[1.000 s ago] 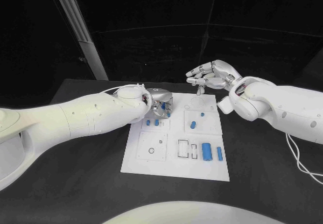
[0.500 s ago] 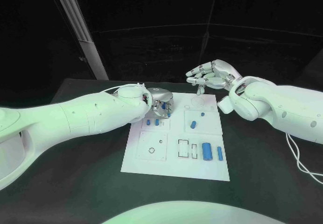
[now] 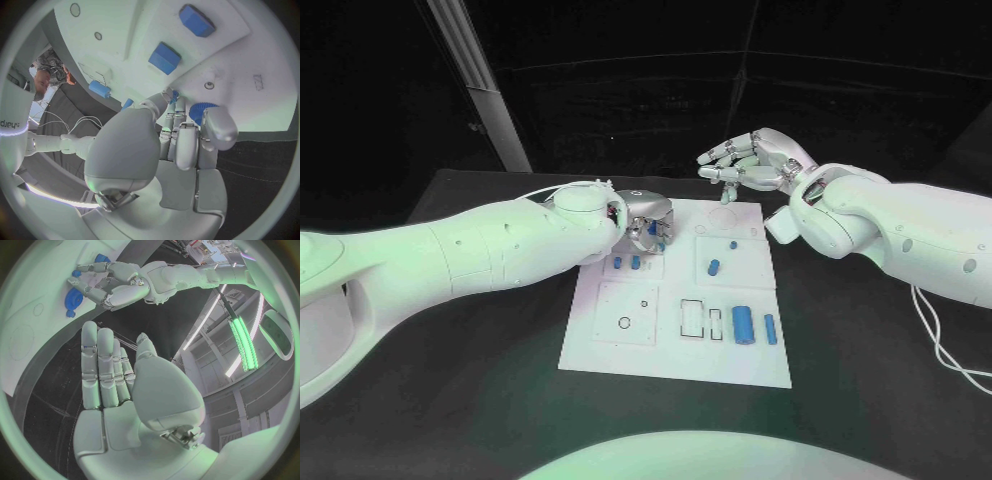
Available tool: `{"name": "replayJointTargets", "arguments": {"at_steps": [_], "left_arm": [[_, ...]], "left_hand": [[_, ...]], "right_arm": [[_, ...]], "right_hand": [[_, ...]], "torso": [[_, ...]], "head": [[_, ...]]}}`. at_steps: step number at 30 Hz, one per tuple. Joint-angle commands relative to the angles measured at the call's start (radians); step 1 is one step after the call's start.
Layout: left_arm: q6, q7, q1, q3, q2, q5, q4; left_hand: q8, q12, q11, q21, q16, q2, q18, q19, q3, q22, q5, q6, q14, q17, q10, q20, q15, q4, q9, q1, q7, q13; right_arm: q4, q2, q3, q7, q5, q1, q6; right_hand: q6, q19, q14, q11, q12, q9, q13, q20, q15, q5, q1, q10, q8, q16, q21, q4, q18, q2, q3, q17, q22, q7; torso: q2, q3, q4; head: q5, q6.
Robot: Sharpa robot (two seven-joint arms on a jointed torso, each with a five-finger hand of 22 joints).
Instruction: Assemble the parts on the task board
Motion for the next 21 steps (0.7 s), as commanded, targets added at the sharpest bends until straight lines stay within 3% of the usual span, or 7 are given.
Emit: {"name": "replayJointTargets", "arguments": {"at_steps": [1, 12, 21], "left_arm": [[0.025, -0.001, -0.002, -0.001, 0.001, -0.006, -0.001], [0.024, -0.015, -0.002, -0.001, -0.001, -0.006, -0.005], [-0.034, 0.006, -0.002, 0.0, -0.014, -0.005, 0.005]], "left_hand": [[0.0, -0.002, -0.004, 0.0, 0.005, 0.01, -0.013, -0.002, 0.013, 0.003, -0.004, 0.019, 0.03, -0.001, 0.015, 0.006, 0.001, 0.0, 0.002, -0.001, -0.001, 0.003], [0.009, -0.002, -0.015, 0.006, 0.01, 0.038, -0.014, -0.001, 0.062, 0.015, -0.004, 0.068, 0.031, 0.001, 0.069, -0.001, -0.007, -0.026, 0.009, 0.018, -0.003, 0.008], [0.009, -0.008, -0.015, 0.017, 0.013, 0.049, -0.017, 0.003, 0.096, 0.029, -0.004, 0.088, 0.032, 0.003, 0.09, -0.002, -0.008, -0.05, 0.011, 0.024, -0.002, 0.011]], "right_arm": [[0.0, 0.001, 0.001, 0.008, 0.004, 0.002, 0.007], [0.0, 0.001, 0.001, 0.008, 0.004, 0.002, 0.007], [-0.001, 0.003, 0.001, 0.009, 0.004, 0.002, 0.007]], "right_hand": [[-0.008, -0.009, -0.007, 0.0, 0.003, 0.001, -0.001, 0.001, 0.003, 0.006, 0.0, -0.006, 0.007, -0.004, -0.004, 0.006, 0.004, 0.013, 0.002, -0.001, -0.001, 0.001], [-0.008, -0.009, -0.007, 0.0, 0.004, 0.001, -0.002, 0.001, 0.003, 0.006, 0.0, -0.006, 0.007, -0.004, -0.004, 0.006, 0.004, 0.014, 0.002, -0.001, -0.001, 0.001], [-0.008, -0.009, -0.007, 0.0, 0.004, 0.001, -0.003, 0.001, 0.003, 0.006, 0.0, -0.006, 0.008, -0.004, -0.004, 0.007, 0.004, 0.015, 0.003, -0.001, -0.001, 0.001]], "torso": [[0.0, -0.0002, 0.0], [0.0, -0.0005, -0.001], [-0.001, -0.0006, 0.0012]], "head": [[0.001, -0.001], [-0.001, -0.001], [-0.004, 0.0]]}}
